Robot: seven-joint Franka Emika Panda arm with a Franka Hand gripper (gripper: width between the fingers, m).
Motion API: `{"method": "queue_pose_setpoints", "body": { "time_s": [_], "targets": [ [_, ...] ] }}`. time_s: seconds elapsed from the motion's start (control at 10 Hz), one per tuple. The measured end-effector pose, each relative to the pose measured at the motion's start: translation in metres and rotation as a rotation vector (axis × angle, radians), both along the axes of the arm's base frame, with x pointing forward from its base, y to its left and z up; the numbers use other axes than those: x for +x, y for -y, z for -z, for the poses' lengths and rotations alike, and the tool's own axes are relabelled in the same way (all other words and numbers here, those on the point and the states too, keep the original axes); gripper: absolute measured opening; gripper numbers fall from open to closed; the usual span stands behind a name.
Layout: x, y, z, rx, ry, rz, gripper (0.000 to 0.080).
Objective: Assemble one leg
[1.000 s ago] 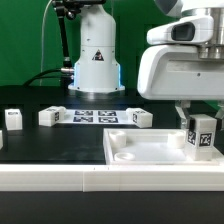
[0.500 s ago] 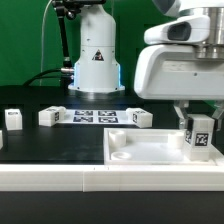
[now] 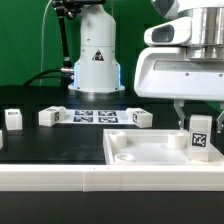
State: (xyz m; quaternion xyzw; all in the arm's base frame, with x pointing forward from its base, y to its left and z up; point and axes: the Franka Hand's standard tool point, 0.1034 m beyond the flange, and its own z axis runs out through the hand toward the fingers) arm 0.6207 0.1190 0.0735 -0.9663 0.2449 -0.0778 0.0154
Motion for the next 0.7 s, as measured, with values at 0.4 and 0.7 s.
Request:
{"method": "queue_pose_setpoints", "body": {
  "time_s": [0.4,0.7],
  "targets": [
    [-0.0012,0.0014,0.0004,0.071,-0.009,0.416,0.0292],
    [-0.0016,0.0012,0.0005,0.096,-0.014,0.669,0.0292]
  ]
}}
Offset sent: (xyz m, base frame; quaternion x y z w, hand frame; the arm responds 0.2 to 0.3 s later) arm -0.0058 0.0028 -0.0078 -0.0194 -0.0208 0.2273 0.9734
